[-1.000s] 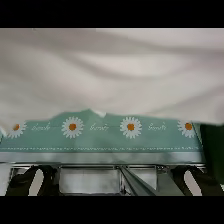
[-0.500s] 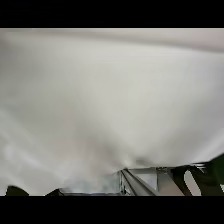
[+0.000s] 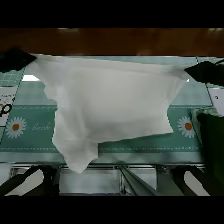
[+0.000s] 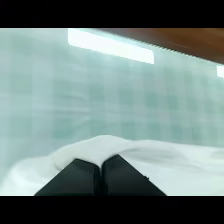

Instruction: Fold the shirts.

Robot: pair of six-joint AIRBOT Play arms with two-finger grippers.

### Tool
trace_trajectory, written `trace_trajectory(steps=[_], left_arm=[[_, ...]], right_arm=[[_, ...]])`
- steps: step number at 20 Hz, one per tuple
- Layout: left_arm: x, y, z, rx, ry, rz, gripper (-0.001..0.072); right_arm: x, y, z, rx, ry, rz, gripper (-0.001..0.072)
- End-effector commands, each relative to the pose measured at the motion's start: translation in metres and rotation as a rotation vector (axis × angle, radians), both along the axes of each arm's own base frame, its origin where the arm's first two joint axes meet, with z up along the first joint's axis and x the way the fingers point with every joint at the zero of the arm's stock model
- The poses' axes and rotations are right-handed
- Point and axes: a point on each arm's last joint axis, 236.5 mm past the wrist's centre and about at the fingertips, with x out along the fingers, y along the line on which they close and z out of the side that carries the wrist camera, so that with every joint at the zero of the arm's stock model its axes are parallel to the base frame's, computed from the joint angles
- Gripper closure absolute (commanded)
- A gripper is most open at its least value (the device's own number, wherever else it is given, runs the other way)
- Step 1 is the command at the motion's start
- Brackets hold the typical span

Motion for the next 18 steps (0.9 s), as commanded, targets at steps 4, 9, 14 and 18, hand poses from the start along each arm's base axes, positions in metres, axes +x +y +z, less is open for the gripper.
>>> trace_trajectory(steps=[4, 9, 14, 18], left_arm=[[0.106, -0.031, -0.080, -0.231, 0.005, -0.018, 0.0684], [0.113, -0.076, -0.108, -0.229, 0.050, -0.119, 0.0683], [0.057, -0.062, -0.124, -0.216, 0.325, -0.208, 0.0199], [-0.046, 0.055, -0.143, 0.086, 0.725, -0.002, 0.0200]], right_arm=[[0.125, -0.008, -0.112, 0.296, 0.125, -0.106, 0.0683], [0.162, 0.011, -0.125, 0.516, 0.173, -0.079, 0.0682], [0.139, 0.002, -0.093, 0.581, 0.186, 0.000, 0.0296], [0.074, -0.041, -0.064, 0.528, 0.265, 0.083, 0.0300]])
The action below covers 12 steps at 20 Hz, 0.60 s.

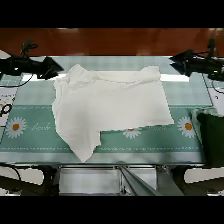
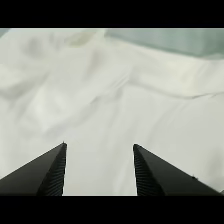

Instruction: Fold the shirts.

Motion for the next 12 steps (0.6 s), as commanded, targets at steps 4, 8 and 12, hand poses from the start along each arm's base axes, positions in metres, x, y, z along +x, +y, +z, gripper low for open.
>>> trace_trajectory(steps=[4, 8, 12], left_arm=[[-0.144, 0.107, -0.001, 0.304, 0.194, 0.245, 0.0200], [-0.242, 0.081, -0.055, 0.064, 0.391, 0.454, 0.0201], [-0.267, 0.036, -0.075, -0.191, 0.430, 0.443, 0.0200]], right_arm=[[-0.121, -0.047, -0.023, -0.163, 0.171, -0.019, 0.0300], [-0.189, -0.028, -0.073, -0.177, 0.212, -0.092, 0.0300], [-0.218, 0.003, -0.081, -0.124, 0.201, -0.071, 0.0300]])
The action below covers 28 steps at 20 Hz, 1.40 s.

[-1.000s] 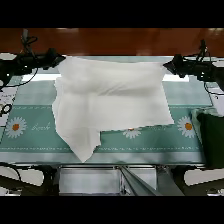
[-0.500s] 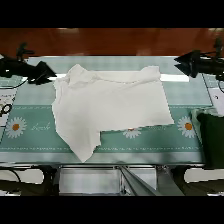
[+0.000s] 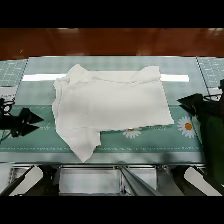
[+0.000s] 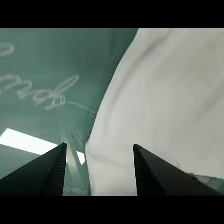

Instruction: Fold the shirts.

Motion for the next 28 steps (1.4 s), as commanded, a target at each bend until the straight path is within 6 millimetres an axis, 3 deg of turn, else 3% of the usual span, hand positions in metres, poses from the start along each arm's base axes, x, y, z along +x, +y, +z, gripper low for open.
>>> trace_trajectory(steps=[1, 6, 12, 16, 18, 19, 20, 22, 25, 26, 28], left_arm=[[-0.029, -0.030, -0.019, -0.139, 0.015, 0.042, 0.0200], [-0.036, -0.039, -0.036, -0.193, 0.055, -0.013, 0.0200], [-0.014, -0.054, -0.055, -0.249, 0.008, -0.053, 0.0200], [-0.020, -0.085, -0.069, -0.302, 0.047, -0.180, 0.0200], [-0.012, -0.089, -0.078, -0.267, 0.056, -0.194, 0.0218], [-0.008, -0.091, -0.077, -0.261, 0.049, -0.218, 0.0498], [-0.002, -0.092, -0.074, -0.249, 0.030, -0.243, 0.0677], [0.008, -0.092, -0.067, -0.236, 0.002, -0.266, 0.0683], [0.014, -0.089, -0.063, -0.223, -0.017, -0.268, 0.0683], [0.015, -0.088, -0.064, -0.219, -0.019, -0.265, 0.0683], [0.017, -0.087, -0.065, -0.210, -0.023, -0.260, 0.0683]], right_arm=[[-0.028, 0.020, -0.009, 0.016, -0.016, 0.007, 0.0300], [-0.029, 0.022, -0.004, 0.015, -0.029, 0.013, 0.0300], [-0.026, 0.023, -0.001, 0.031, -0.036, -0.002, 0.0300], [-0.021, 0.018, -0.001, 0.035, -0.032, -0.039, 0.0300], [-0.021, 0.017, -0.001, 0.035, -0.030, -0.046, 0.0300], [-0.021, 0.017, -0.002, 0.034, -0.030, -0.046, 0.0300], [-0.021, 0.014, -0.002, 0.030, -0.029, -0.056, 0.0300], [-0.027, -0.008, -0.015, -0.013, 0.020, -0.112, 0.0300], [-0.085, -0.048, -0.073, -0.152, 0.379, -0.208, 0.0300], [-0.089, -0.046, -0.078, -0.149, 0.394, -0.179, 0.0300], [-0.077, -0.032, -0.078, -0.072, 0.356, -0.146, 0.0300]])
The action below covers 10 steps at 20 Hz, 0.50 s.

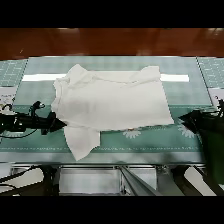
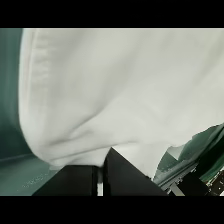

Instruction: Fold the shirts.

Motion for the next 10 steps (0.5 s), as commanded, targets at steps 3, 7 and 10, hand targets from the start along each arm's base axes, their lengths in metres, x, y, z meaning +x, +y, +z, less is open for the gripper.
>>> trace_trajectory(steps=[3, 7, 10], left_arm=[[0.006, 0.002, 0.000, 0.012, -0.016, 0.006, 0.0683], [0.006, 0.002, 0.000, 0.012, -0.016, 0.006, 0.0683], [0.007, 0.002, 0.000, 0.012, -0.018, 0.010, 0.0683]], right_arm=[[-0.006, 0.010, -0.030, 0.131, 0.107, -0.009, 0.0300], [0.012, 0.022, -0.042, 0.268, 0.087, -0.036, 0.0300], [0.024, 0.033, -0.049, 0.276, 0.100, 0.010, 0.0300]])
